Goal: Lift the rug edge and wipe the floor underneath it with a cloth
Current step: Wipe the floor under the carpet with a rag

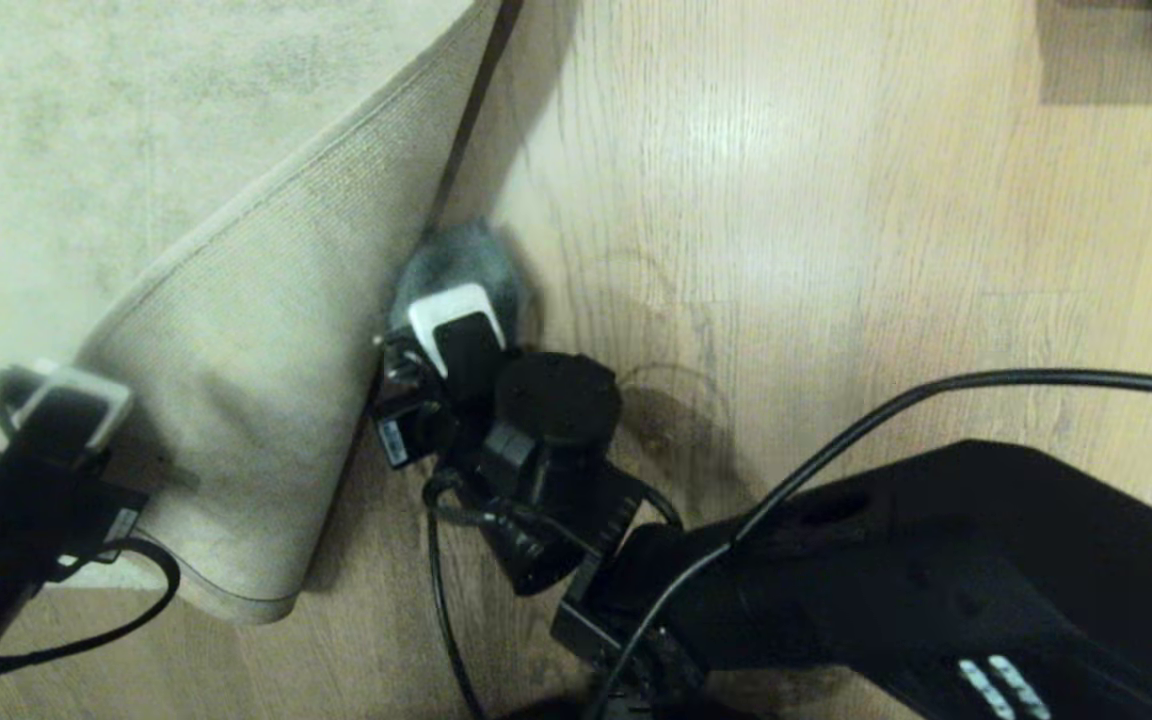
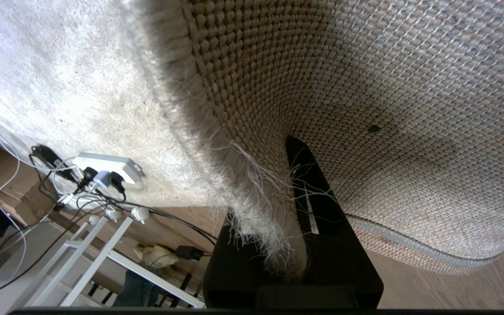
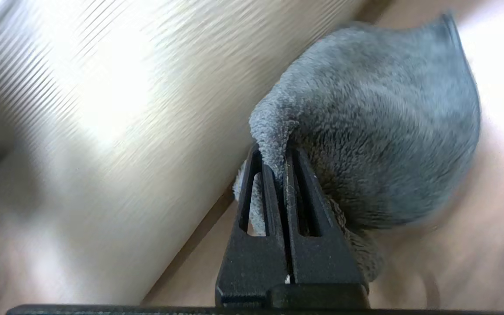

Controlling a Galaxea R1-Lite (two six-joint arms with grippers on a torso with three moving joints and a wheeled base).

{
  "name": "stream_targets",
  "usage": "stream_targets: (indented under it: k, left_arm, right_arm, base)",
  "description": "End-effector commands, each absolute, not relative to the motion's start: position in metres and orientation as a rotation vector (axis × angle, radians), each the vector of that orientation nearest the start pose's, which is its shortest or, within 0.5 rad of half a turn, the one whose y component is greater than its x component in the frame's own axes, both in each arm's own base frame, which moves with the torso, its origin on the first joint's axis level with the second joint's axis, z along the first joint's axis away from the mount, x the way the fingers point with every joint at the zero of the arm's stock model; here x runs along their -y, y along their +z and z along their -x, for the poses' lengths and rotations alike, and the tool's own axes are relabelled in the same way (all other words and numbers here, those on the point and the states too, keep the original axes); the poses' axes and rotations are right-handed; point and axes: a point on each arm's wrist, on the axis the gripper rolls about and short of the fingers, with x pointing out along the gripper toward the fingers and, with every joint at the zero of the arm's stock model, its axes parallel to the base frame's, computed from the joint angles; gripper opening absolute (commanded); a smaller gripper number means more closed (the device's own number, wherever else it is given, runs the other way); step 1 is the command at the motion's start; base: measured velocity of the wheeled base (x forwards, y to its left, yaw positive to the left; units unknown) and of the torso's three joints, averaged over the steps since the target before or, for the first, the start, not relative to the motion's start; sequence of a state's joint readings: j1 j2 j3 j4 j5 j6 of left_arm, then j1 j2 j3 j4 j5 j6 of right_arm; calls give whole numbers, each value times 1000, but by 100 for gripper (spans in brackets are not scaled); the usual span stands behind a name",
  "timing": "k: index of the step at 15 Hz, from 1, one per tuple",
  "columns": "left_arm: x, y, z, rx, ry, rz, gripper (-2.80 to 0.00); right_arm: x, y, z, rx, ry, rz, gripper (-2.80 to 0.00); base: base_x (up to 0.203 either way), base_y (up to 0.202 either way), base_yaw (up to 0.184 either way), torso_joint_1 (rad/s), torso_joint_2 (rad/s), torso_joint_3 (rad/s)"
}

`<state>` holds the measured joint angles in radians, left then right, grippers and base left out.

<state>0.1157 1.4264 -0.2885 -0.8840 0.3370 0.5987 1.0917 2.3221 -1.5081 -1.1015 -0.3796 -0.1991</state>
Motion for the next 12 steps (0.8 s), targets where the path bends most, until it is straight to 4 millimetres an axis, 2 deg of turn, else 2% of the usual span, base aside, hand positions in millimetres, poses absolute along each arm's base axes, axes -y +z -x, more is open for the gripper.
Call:
stream_targets:
  k: [1,3,6,9,12]
  left_arm:
    - [-30,145,-194,-379,363,-617,-280]
    - [-30,146,-192,-372,362,-617,-280]
    - [-26,145,-188,-371,347,-620,-280]
    - [-23,140,-182,-380,329,-624,-280]
    - [-22,140,-180,-378,329,-624,-280]
  right_arm:
    - [-427,144,-185,232,774,36,-280]
    - [-430,117,-167,198,818,66,-280]
    - [-435,85,-166,185,829,77,-280]
    - [-445,69,-173,206,816,54,-280]
    - [-447,57,-200,223,763,42,-280]
  base:
    - [0,0,0,0,0,0]
    - [0,0,0,0,0,0]
    - [0,0,0,0,0,0]
    - [0,0,0,0,0,0]
    - [0,0,0,0,0,0]
